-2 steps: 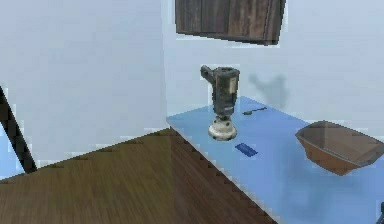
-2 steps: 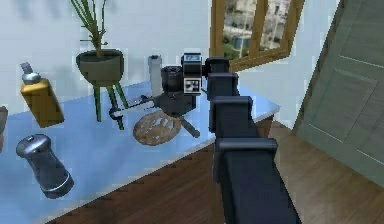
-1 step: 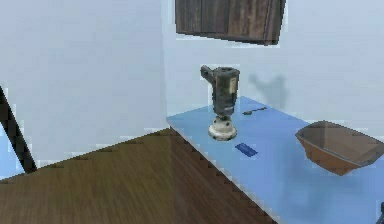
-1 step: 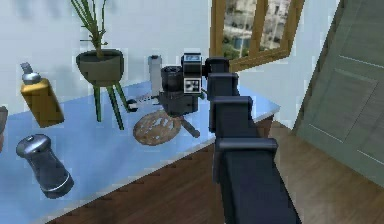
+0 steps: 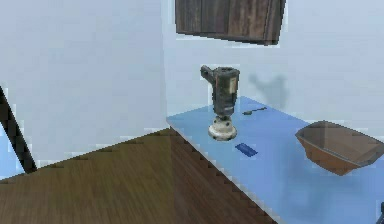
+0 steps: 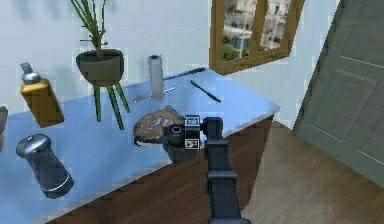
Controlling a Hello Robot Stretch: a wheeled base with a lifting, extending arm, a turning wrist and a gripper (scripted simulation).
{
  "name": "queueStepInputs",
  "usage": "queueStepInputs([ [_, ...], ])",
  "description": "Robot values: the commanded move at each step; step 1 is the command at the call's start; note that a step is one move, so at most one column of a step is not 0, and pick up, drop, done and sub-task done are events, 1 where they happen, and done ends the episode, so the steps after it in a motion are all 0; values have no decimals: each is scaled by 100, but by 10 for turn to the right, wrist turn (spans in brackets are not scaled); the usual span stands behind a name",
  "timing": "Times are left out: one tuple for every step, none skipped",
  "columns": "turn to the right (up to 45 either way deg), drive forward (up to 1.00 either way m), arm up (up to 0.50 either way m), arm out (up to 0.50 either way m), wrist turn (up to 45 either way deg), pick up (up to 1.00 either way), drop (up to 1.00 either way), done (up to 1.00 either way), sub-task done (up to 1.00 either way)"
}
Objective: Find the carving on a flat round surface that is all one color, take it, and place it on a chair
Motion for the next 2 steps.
queueStepInputs([
  [0, 0, 0, 0, 0, 100, 0, 0, 0],
  [0, 0, 10, 0, 0, 0, 0, 0, 0],
])
